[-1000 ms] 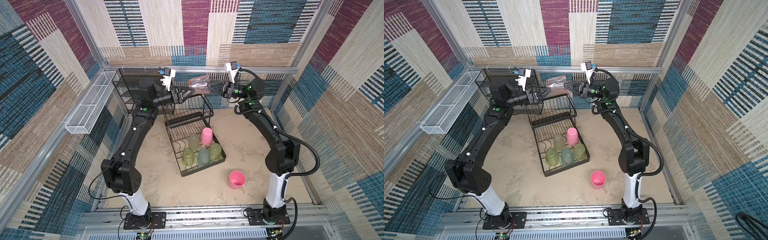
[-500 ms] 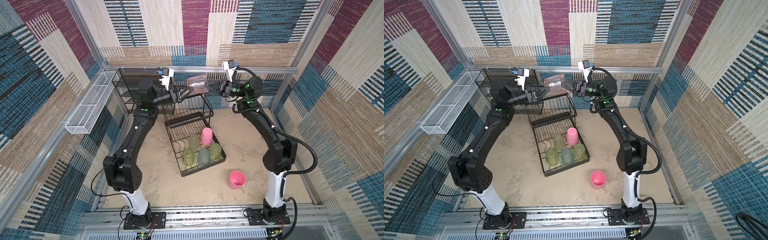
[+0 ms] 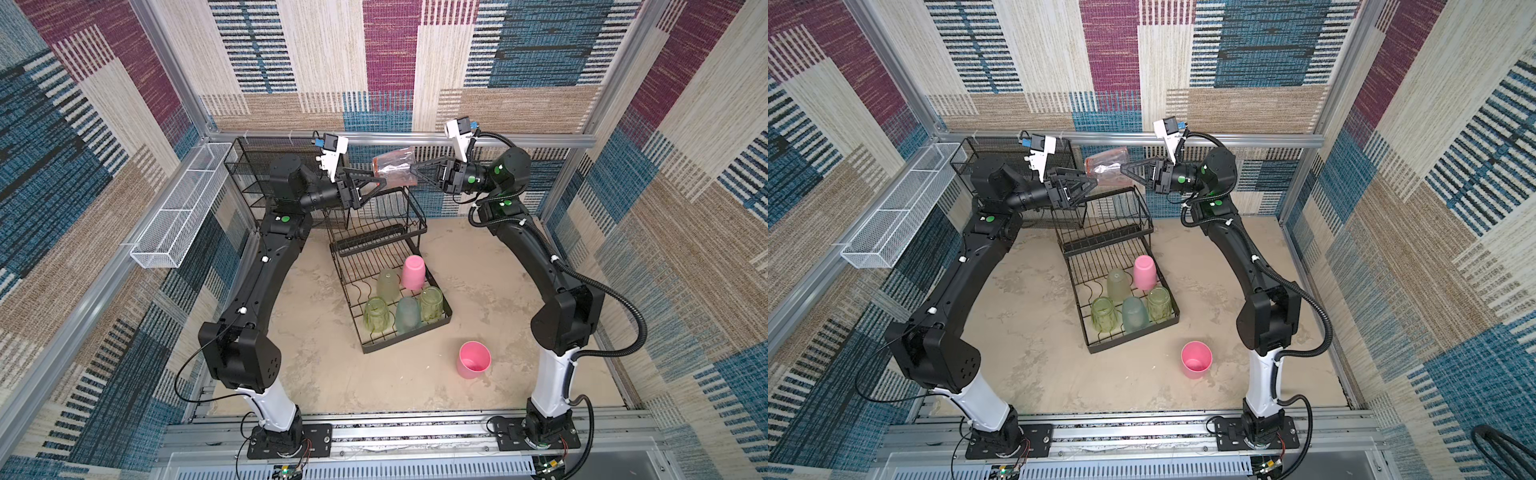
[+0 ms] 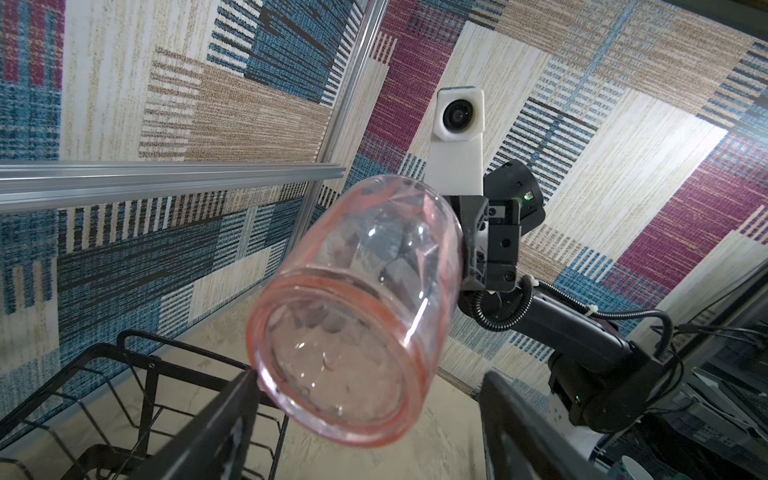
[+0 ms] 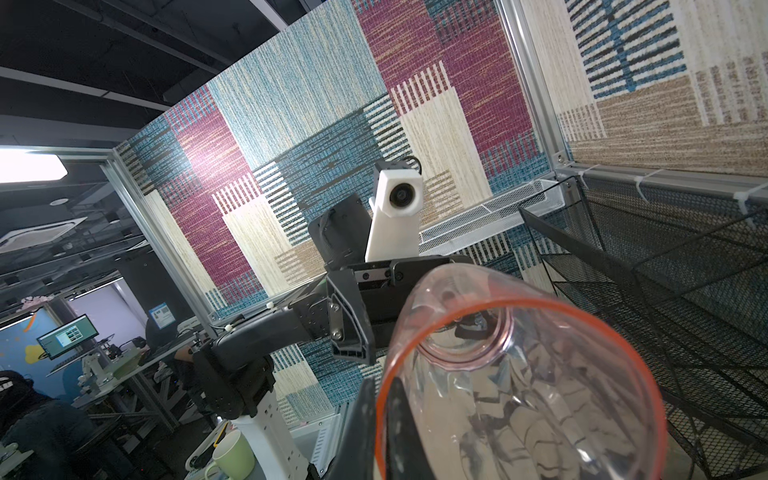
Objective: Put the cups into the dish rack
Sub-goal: 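Close the left gripper on the clear cup beside the right gripper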
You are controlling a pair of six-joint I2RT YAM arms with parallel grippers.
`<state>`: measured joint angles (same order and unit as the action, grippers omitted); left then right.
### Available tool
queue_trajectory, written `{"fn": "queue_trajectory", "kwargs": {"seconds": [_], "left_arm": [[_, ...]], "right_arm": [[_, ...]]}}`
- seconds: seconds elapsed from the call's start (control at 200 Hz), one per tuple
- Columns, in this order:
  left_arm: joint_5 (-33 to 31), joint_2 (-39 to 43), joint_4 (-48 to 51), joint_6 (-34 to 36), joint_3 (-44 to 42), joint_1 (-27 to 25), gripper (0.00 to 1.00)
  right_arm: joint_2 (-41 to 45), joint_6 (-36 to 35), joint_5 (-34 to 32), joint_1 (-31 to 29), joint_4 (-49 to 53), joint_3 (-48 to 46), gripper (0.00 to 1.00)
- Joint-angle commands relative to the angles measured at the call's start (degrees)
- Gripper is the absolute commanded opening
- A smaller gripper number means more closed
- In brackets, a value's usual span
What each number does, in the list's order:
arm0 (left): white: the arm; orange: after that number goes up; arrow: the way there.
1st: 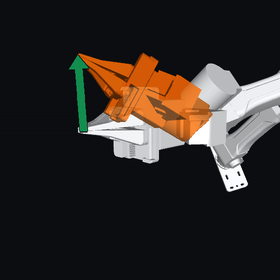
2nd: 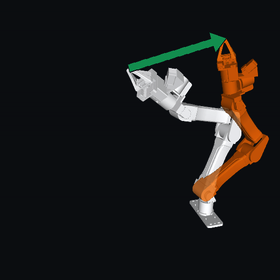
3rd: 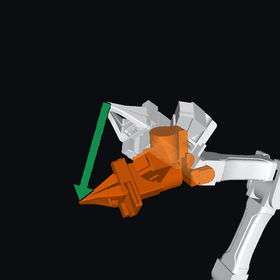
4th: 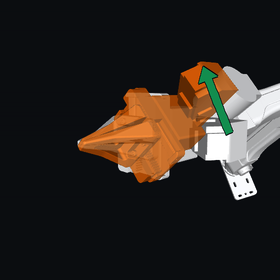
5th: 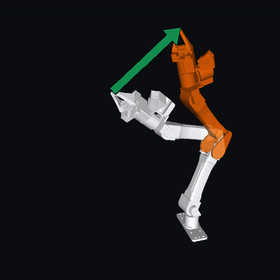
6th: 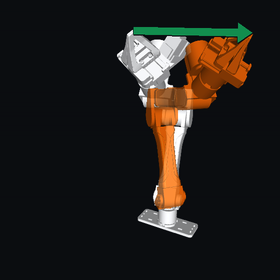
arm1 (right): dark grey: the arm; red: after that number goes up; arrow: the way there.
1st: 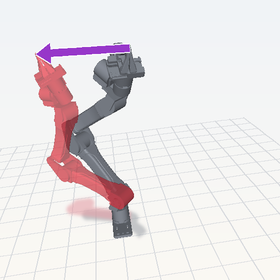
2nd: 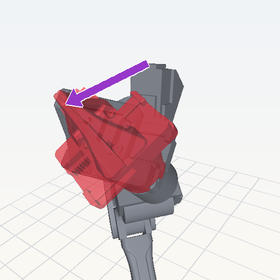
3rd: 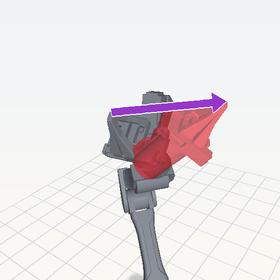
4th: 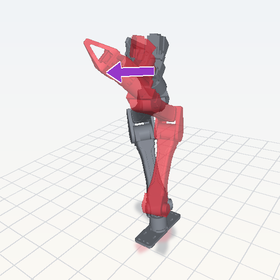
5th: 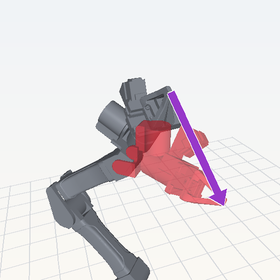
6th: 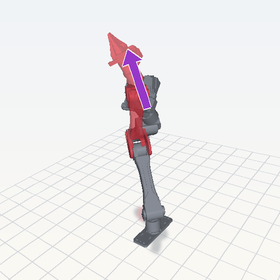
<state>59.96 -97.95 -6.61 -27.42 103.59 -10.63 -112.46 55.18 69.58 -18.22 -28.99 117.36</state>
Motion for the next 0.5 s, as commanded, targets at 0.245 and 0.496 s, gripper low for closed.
{"fn": "queue_trajectory", "kwargs": {"seconds": [0.245, 0.496], "left_arm": [[5.07, 2.69, 1.23, 5.02, -0.14, 0.6, 0.87], [9.57, 2.6, -1.51, 2.46, 0.26, 0.66, 0.99]], "right_arm": [[1.03, -1.91, 3.08, -2.49, 4.01, 1.09, 0.0], [0.1, -4.46, 3.62, -3.79, 8.62, 3.93, 0.0]]}}
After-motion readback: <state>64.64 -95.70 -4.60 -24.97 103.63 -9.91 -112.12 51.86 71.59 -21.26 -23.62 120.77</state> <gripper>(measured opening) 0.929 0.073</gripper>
